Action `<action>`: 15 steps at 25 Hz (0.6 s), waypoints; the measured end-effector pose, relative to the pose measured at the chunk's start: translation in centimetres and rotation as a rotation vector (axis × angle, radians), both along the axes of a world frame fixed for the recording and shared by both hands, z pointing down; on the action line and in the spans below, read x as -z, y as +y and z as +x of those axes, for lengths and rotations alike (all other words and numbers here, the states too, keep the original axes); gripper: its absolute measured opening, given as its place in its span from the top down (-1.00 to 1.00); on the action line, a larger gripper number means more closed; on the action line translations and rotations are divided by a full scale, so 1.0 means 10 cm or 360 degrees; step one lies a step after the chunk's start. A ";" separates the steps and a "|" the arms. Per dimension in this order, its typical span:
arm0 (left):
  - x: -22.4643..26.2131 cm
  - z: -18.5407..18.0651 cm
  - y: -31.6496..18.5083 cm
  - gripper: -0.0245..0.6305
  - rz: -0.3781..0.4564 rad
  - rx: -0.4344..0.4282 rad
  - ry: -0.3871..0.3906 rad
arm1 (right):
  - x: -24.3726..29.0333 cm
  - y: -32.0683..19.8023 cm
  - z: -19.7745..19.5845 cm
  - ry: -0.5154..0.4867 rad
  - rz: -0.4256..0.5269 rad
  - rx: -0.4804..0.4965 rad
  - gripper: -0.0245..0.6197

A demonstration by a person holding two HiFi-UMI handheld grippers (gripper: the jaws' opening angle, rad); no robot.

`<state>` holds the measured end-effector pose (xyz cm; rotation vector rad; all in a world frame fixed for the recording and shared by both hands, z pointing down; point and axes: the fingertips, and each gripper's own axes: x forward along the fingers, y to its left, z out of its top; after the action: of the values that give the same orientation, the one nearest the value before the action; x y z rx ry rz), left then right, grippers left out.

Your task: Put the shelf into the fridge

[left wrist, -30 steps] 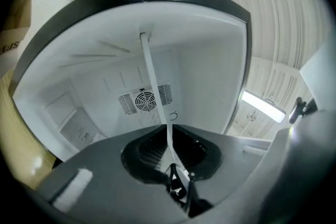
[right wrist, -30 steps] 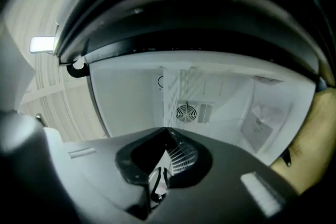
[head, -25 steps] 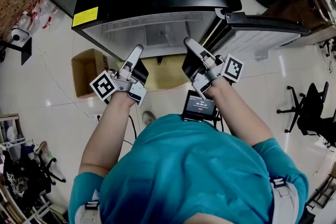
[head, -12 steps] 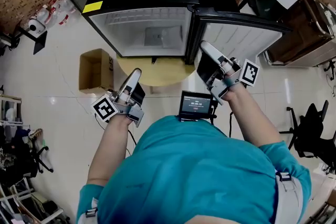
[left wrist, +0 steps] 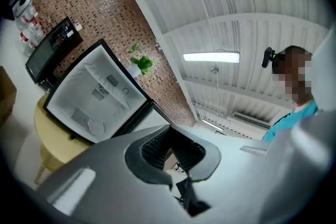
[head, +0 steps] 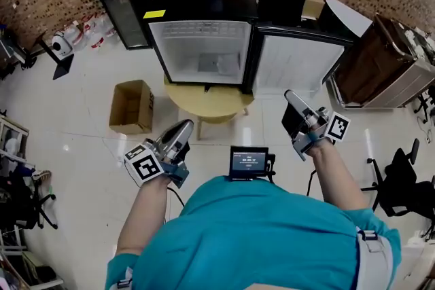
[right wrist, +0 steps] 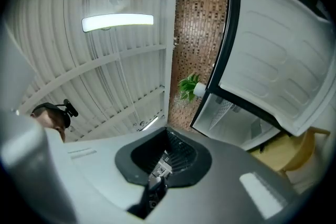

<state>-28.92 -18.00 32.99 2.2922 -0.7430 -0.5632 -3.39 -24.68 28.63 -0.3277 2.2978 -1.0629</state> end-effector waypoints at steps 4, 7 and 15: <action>0.05 0.02 0.47 0.92 0.0006 0.0008 -0.0018 | 0.11 0.47 -0.04 0.0075 0.0075 0.0035 0.92; 0.07 0.26 0.76 0.92 0.0015 -0.0007 -0.0054 | 0.21 0.76 0.14 0.0109 0.0136 0.0045 0.92; 0.35 1.46 1.39 0.92 0.0062 -0.0026 -0.0132 | 0.47 1.38 1.30 0.0150 0.0240 0.0041 0.92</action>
<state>-14.33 -4.13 29.52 2.3678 -0.7579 -0.4815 9.60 -10.87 23.97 -0.2941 2.4555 -0.8970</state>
